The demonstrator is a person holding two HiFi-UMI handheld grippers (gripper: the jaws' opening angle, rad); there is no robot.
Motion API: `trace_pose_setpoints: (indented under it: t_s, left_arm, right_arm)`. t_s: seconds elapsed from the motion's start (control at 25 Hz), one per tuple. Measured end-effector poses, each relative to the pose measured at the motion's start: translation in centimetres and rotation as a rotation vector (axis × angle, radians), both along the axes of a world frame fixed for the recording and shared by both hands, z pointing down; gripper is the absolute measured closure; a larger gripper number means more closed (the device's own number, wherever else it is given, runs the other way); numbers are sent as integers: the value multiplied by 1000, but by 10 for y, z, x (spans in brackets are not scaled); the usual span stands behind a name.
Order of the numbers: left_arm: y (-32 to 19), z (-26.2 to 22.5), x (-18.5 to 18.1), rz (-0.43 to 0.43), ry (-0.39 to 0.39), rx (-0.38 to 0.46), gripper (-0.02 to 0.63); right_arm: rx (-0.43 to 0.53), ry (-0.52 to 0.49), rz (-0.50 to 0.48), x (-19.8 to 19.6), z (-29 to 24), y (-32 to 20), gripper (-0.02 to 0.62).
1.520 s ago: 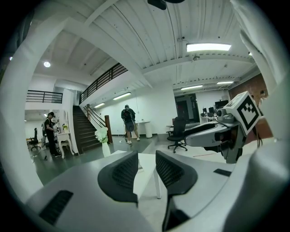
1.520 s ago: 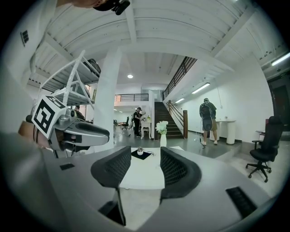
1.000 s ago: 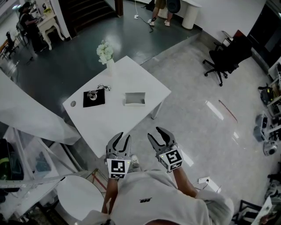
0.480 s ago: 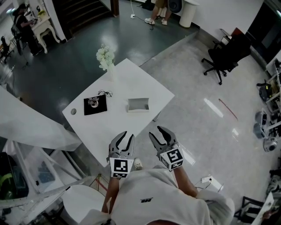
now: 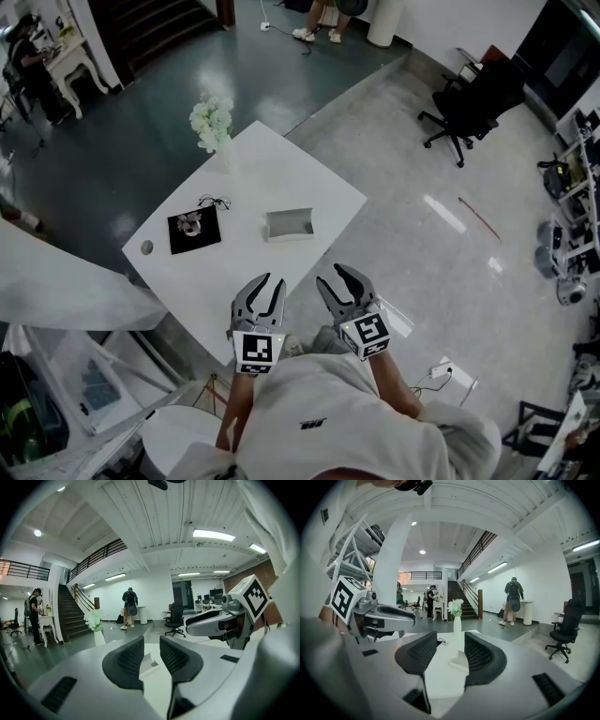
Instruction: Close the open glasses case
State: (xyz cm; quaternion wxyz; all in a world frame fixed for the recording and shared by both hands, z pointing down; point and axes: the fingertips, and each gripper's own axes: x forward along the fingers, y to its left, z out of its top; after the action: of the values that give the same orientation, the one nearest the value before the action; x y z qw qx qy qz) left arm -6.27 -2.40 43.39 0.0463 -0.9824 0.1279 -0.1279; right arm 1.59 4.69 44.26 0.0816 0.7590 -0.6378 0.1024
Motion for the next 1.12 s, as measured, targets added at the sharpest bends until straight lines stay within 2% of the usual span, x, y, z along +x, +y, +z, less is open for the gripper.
trace_pose_setpoints:
  t_s: [0.44, 0.84, 1.12]
  left_arm:
    - [-19, 10, 26, 6, -11, -4, 497]
    - [-49, 16, 69, -46, -39, -11, 502]
    - [-71, 22, 106, -116, -60, -15, 505]
  right_arm:
    - [-5, -14, 17, 26, 8, -17, 411]
    - [-10, -42, -31, 75, 12, -52, 416]
    - [-17, -65, -91, 118, 14, -77, 423]
